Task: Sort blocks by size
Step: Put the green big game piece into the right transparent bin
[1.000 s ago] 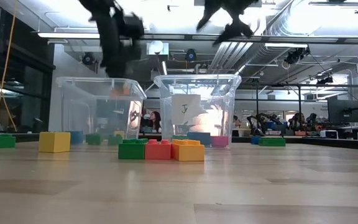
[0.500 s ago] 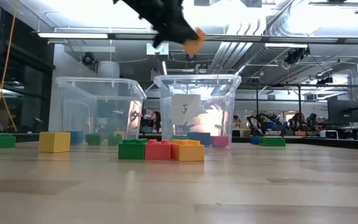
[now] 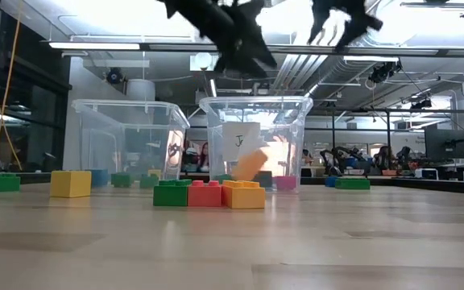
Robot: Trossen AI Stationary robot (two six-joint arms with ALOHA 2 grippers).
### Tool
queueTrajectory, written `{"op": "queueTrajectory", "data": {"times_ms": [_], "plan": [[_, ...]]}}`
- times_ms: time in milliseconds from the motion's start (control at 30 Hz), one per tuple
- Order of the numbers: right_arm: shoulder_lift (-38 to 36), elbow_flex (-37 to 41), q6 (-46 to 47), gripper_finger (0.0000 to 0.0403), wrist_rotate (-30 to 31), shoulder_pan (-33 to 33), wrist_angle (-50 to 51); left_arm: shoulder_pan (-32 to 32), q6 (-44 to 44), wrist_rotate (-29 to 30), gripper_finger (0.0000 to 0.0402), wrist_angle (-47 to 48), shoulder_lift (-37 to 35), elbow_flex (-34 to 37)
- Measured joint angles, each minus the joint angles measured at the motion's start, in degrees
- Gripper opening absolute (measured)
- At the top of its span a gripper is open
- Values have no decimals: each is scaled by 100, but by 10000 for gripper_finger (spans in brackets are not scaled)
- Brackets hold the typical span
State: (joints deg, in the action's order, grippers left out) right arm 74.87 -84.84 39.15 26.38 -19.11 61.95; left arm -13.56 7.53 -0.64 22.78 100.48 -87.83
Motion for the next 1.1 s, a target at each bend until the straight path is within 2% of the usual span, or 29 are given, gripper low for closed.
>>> {"op": "queueTrajectory", "data": {"times_ms": [100,200,300,367,533,633,733,933,1100], "plan": [[-4,597,30,316,-553,-707,-32,-172,-9,-495,202,557,-326,-434],[14,1394,-41,316,-1356,-1569,-272,-228,100,-1034,205,696,-925,-483],[59,2302,-158,316,-2390,-2289,-760,-95,270,-1142,204,700,-1662,-326],[130,2793,-248,316,-2692,-2550,-963,57,355,-1026,202,696,-2140,-182],[320,3323,-892,316,-2703,-2558,-1486,665,636,-83,202,556,-3173,314],[535,3214,-1982,316,-2597,-2480,-1414,1022,745,594,202,476,-3605,671],[795,2982,-3266,316,-2513,-2464,-1251,1295,977,1020,202,275,-3900,1030],[1286,2765,-6006,316,-1511,-2348,-1243,1606,1487,1239,202,52,-4124,1441],[1675,2768,-7237,316,-1554,-2319,-1017,1865,1602,1244,202,3,-4128,1462]]}}
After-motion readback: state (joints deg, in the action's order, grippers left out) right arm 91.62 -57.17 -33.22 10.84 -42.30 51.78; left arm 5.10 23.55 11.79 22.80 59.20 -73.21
